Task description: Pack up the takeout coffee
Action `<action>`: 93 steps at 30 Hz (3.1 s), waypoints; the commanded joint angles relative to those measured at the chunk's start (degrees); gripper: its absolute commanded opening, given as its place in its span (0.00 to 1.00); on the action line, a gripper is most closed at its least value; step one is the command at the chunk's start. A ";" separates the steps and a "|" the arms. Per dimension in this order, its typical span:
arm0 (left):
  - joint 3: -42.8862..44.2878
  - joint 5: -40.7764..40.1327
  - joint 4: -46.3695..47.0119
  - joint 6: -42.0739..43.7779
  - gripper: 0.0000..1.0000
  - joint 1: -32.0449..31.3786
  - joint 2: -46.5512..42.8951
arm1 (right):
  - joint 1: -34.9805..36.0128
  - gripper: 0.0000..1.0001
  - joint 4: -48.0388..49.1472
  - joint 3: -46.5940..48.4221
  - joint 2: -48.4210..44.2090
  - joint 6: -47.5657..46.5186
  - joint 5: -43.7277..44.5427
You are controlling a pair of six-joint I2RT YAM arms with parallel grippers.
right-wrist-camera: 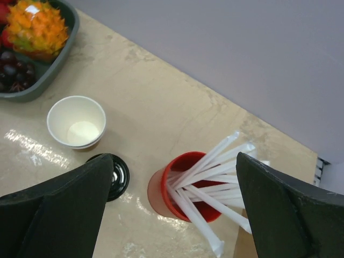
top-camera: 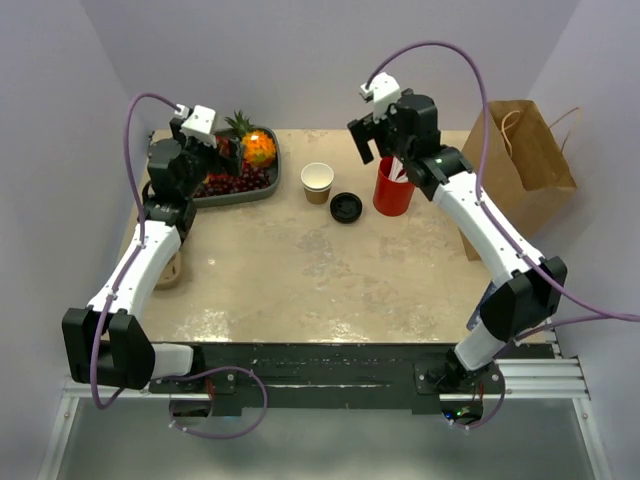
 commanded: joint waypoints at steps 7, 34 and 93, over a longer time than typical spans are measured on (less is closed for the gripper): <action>-1.32 5.74 -6.34 2.44 0.95 -0.15 -4.16 | 2.20 0.92 -11.73 11.40 10.88 -14.66 -29.50; -10.64 8.20 -10.03 2.09 0.95 0.02 -13.04 | 6.60 0.47 -24.49 34.44 38.31 -20.46 -31.98; -12.40 8.81 -6.87 0.86 0.95 0.90 -10.67 | 6.78 0.10 -22.11 37.96 42.27 -21.16 -28.20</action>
